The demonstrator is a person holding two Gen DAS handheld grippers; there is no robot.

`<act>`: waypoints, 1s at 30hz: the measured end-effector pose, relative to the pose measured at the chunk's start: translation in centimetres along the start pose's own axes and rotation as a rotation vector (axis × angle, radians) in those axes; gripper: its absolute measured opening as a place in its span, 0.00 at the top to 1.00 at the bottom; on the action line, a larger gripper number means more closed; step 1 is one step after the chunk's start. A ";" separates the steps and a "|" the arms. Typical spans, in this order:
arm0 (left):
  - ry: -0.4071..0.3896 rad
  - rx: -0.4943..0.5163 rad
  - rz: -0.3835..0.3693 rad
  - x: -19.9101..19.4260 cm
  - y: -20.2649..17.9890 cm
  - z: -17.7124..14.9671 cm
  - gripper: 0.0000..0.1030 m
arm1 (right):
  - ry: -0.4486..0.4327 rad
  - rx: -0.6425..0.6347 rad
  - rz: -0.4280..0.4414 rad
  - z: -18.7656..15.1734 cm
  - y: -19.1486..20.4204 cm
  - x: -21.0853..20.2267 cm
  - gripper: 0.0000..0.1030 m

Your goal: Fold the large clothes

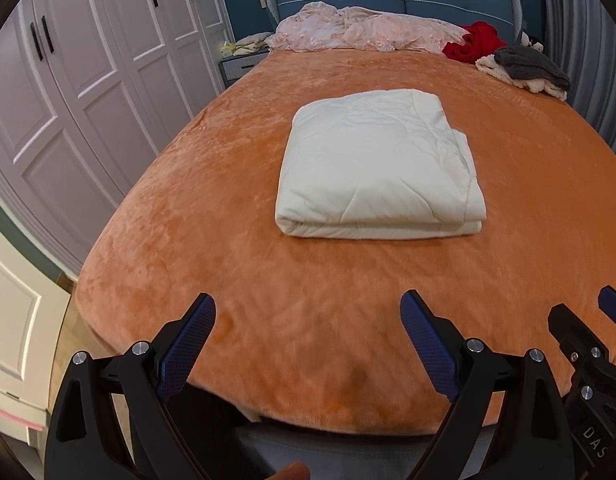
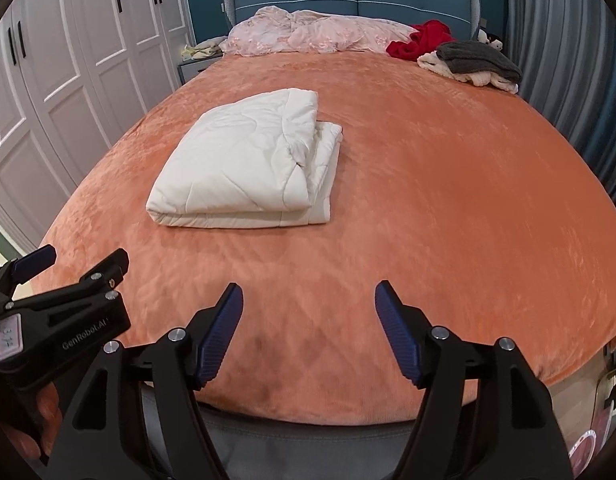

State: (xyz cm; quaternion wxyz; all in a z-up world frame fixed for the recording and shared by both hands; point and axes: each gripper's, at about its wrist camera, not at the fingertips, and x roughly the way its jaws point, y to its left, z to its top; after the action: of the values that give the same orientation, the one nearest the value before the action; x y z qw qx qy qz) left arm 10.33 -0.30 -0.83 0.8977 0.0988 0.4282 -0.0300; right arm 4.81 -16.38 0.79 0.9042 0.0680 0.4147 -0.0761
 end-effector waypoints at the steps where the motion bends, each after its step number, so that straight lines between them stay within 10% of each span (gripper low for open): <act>1: 0.000 0.003 0.002 -0.2 -0.2 -0.3 0.12 | 0.000 0.001 0.001 -0.2 0.0 -0.2 0.35; 30: 0.000 0.013 0.017 -2.1 -1.1 -2.4 0.12 | -0.008 -0.019 -0.001 -2.1 0.5 -1.4 0.34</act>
State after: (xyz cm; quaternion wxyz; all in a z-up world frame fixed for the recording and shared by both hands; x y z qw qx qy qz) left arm 6.96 -0.99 -0.83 0.8972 0.1084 0.4273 -0.0251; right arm 2.52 -15.37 0.52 0.9064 0.0591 0.4119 -0.0727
